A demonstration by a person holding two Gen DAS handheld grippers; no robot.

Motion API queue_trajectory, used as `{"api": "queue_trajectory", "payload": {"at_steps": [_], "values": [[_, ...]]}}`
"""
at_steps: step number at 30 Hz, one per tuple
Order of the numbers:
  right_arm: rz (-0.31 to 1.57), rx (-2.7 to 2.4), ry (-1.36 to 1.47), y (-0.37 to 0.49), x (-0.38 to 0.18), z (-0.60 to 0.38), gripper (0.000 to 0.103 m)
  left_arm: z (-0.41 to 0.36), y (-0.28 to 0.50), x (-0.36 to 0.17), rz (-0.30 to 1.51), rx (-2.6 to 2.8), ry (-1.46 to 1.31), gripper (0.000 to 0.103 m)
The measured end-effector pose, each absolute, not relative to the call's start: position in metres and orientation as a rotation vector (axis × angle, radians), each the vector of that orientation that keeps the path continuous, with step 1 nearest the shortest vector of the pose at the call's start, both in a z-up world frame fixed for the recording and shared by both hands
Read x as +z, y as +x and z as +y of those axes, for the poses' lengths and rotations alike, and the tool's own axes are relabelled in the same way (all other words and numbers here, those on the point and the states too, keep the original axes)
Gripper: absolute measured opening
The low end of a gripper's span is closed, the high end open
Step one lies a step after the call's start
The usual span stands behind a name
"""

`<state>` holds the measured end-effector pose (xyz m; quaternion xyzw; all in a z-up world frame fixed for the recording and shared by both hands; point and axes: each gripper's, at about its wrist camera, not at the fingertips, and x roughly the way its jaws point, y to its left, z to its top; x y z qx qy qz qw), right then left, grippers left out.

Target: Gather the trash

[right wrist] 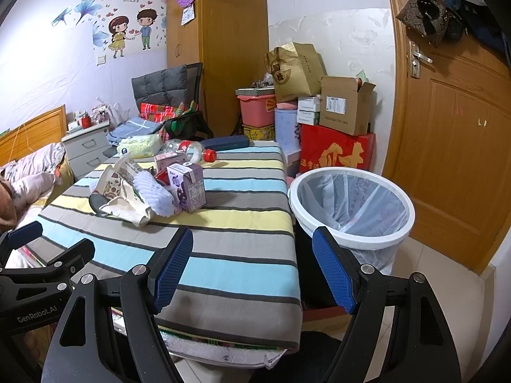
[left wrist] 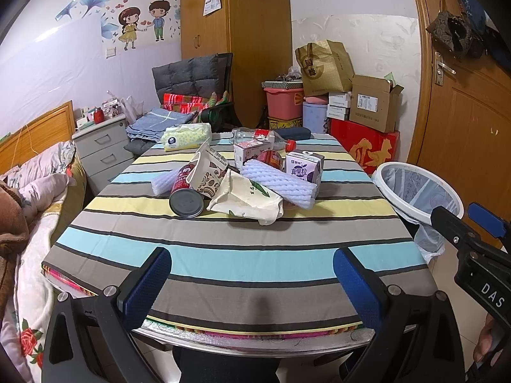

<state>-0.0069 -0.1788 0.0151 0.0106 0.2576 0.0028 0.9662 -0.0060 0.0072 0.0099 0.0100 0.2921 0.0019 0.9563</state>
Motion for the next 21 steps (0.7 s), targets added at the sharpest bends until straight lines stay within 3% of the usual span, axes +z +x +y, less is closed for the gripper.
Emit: {"api": "queue_trajectory", "payload": {"at_steps": [21], "values": [[0.523, 0.004, 0.017, -0.0065, 0.0149, -0.179, 0.079, 0.0099, -0.0045, 0.0102, 0.595, 0.008, 0.018, 0.103]]}}
